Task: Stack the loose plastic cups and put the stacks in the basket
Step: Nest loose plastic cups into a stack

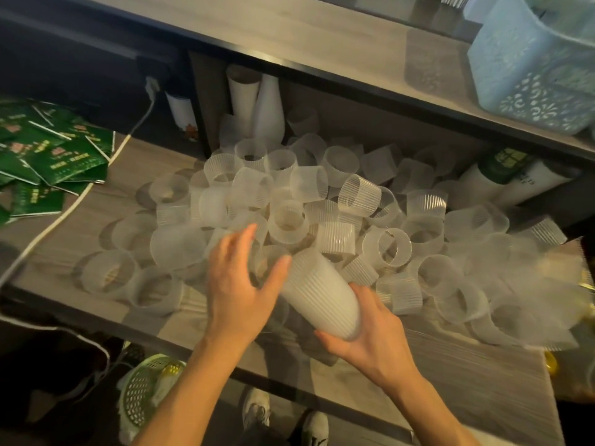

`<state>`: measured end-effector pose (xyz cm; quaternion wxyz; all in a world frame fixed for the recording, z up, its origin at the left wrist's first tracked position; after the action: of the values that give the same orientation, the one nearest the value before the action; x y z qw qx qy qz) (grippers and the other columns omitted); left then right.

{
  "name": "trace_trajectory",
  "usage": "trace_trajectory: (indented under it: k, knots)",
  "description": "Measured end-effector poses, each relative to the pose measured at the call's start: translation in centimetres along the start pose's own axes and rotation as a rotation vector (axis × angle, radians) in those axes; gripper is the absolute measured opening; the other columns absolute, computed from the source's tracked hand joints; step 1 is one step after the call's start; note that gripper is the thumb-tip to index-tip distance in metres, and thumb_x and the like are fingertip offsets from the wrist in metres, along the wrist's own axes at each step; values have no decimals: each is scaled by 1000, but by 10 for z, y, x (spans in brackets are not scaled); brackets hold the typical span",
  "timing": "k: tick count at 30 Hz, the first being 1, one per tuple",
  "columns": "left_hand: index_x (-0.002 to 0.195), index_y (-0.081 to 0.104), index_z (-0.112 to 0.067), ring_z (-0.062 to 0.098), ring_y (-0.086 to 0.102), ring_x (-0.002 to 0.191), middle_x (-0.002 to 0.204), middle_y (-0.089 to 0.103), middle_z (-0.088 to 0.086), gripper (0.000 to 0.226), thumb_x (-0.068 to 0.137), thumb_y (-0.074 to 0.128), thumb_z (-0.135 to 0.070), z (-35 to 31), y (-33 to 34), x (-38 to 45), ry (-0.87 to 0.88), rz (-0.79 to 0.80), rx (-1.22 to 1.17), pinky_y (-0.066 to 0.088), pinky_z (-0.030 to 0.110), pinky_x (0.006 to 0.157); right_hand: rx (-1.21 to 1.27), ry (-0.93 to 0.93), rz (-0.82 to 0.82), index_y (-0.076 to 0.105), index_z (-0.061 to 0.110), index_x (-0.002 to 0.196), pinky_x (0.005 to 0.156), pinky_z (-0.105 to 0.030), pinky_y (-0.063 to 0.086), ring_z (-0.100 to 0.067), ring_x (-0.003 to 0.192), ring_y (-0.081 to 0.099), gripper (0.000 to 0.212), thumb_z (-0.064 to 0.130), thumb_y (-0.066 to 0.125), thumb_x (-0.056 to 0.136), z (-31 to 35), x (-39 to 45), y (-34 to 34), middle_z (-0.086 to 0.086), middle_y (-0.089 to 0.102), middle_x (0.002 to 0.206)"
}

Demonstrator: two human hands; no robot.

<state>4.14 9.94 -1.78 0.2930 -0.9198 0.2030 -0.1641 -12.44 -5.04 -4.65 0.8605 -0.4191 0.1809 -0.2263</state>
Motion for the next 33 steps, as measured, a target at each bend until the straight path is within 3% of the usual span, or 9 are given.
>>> trace_trajectory:
  k: [3,8,12,15,18,24,28,30,33]
  knots:
    - [142,40,-9,30,41,120,134,47,13,78,84,65,-55,29,-21,15,-113,-163,315,39,44,95,-31,1,-18,43,34,121,72,-31,50,-8,90,56,77,76,60,59,3,3,-1,15,52,105]
    - [126,52,-2,38,41,115,128,49,20,81,72,74,-59,58,-25,22,-143,-117,621,37,52,88,-23,13,-2,41,36,123,76,-29,50,-4,93,53,78,77,59,60,5,3,4,18,50,107]
    - [113,64,-3,41,26,136,146,34,22,70,71,76,-58,57,-16,24,-64,-125,672,28,55,98,18,34,7,37,42,122,76,-27,48,-4,95,54,75,76,63,60,5,1,10,22,49,108]
    - [121,63,-4,42,4,147,158,18,21,78,74,69,-65,65,-8,26,-46,-100,690,15,58,111,50,43,13,38,42,119,76,-28,49,-4,96,54,73,75,66,61,5,-1,16,21,50,109]
    - [122,63,-4,43,-1,148,160,15,21,80,75,64,-69,69,-4,30,-32,-76,708,8,57,115,60,46,10,38,42,119,77,-32,51,-5,96,55,72,75,67,62,5,-3,21,21,50,109]
    - [118,59,-6,42,11,147,147,36,21,71,70,77,-55,53,-12,26,-13,-150,639,9,57,116,92,60,16,37,42,120,80,-32,50,-5,98,54,74,76,65,61,-3,-3,19,21,49,112]
    - [131,48,-9,34,38,131,130,51,14,79,72,78,-50,30,-24,18,30,-141,422,32,54,106,91,56,24,38,40,122,80,-32,50,-6,98,54,77,78,62,59,-14,2,8,18,49,113]
    - [134,45,-14,25,48,115,123,51,6,79,72,73,-55,15,-27,16,57,-72,242,46,43,90,89,51,22,38,39,124,80,-32,51,-6,98,53,80,78,61,59,-20,4,2,17,49,113]
    - [133,46,-26,13,53,108,119,50,-9,80,70,68,-69,-3,-26,15,45,18,41,48,30,83,93,34,24,39,36,128,81,-35,52,-9,99,54,84,79,60,59,-27,6,-7,14,50,114]
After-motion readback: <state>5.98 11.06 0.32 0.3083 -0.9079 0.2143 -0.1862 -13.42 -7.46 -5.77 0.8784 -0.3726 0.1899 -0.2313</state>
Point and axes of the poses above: each hand's wrist, its own x-axis towards the middle knuckle, its own y-axis out of the palm, z = x × y, the point moved 6 cm from there along x, towards the middle knuckle
